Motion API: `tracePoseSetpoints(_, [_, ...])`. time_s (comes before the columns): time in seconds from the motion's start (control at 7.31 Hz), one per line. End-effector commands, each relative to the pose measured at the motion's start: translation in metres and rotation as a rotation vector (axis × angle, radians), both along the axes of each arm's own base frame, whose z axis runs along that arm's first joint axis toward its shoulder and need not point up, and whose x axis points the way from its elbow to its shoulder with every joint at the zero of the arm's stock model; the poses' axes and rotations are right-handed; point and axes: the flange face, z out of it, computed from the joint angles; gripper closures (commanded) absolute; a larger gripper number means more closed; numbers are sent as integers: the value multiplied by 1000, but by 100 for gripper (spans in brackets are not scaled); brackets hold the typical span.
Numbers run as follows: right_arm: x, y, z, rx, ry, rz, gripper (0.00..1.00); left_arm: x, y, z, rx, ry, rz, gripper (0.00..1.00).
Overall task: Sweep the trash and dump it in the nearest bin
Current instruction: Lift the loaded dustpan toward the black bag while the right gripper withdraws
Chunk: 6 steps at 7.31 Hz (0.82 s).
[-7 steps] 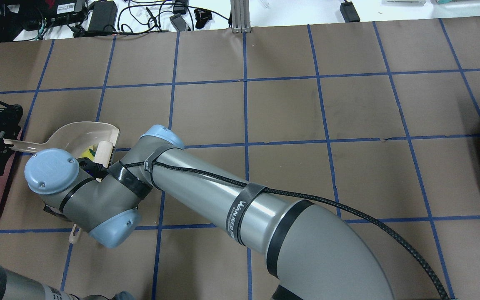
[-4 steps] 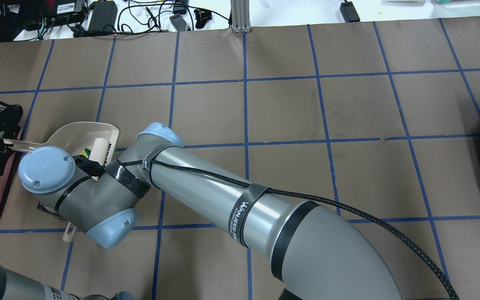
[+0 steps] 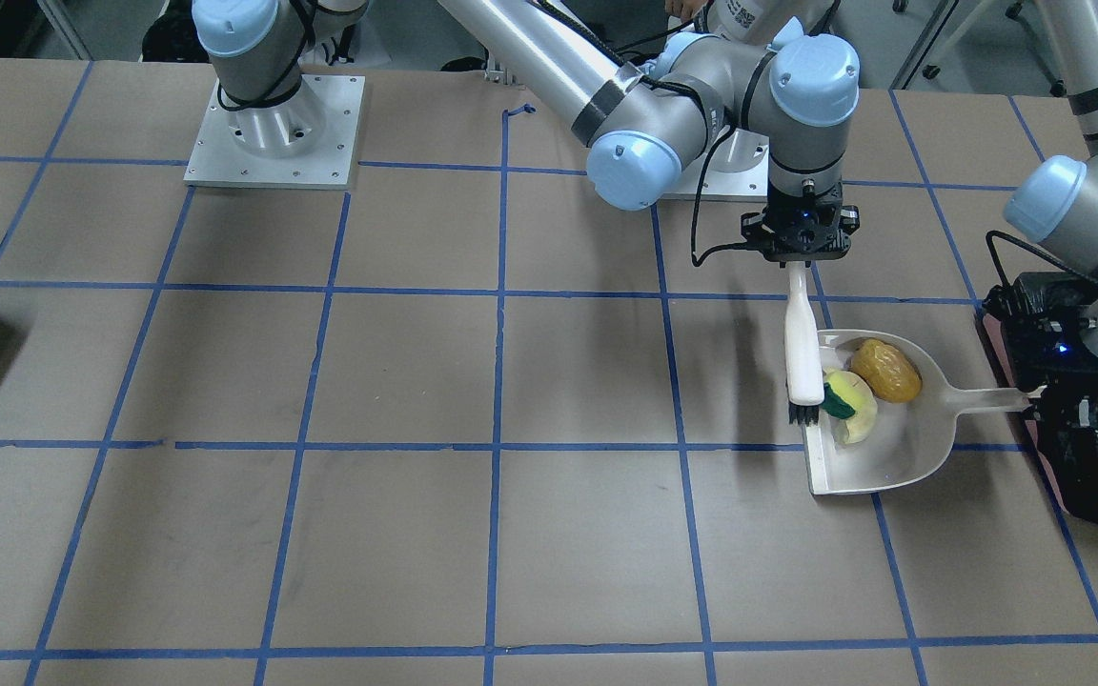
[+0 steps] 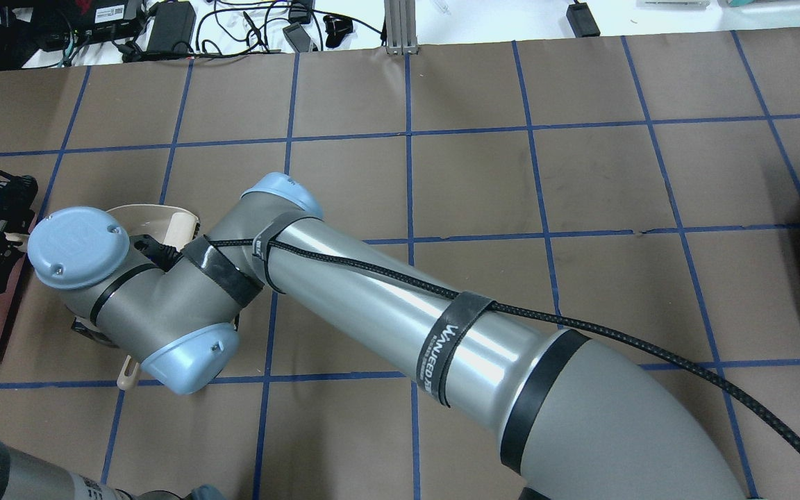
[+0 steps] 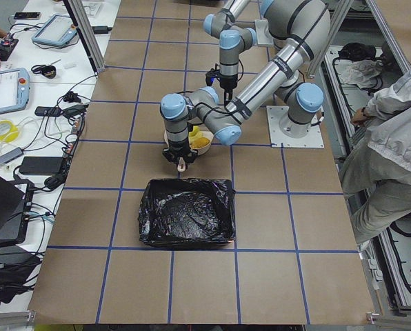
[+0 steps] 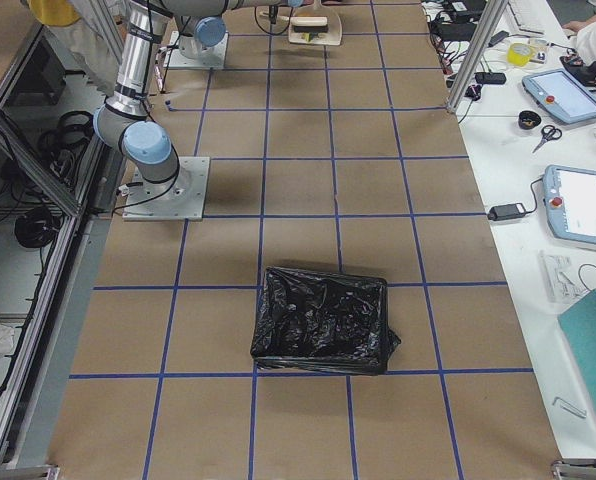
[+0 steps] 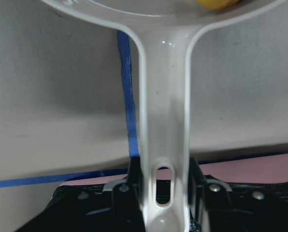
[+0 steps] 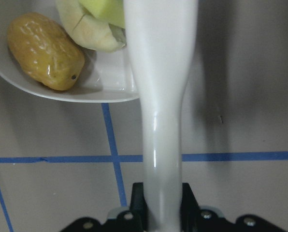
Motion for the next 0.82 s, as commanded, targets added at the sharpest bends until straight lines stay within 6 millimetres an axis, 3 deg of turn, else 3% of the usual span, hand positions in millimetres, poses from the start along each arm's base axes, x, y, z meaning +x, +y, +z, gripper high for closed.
tracePoseSetpoints(0.0, [-41, -31, 21, 17, 83, 49, 100, 1, -1, 1, -6, 5, 4, 100])
tracePoseSetpoints(0.27, [-120, -66, 60, 28, 108, 74, 100, 7, -1, 6, -17, 62, 35, 100])
tracePoseSetpoints(0.55, [-207, -64, 48, 53, 136, 107, 100, 24, 14, 14, -30, 172, 104, 100])
tracePoseSetpoints(0.68, [-244, -57, 49, 59, 144, 119, 100, 30, 15, 35, 1, 209, 122, 100])
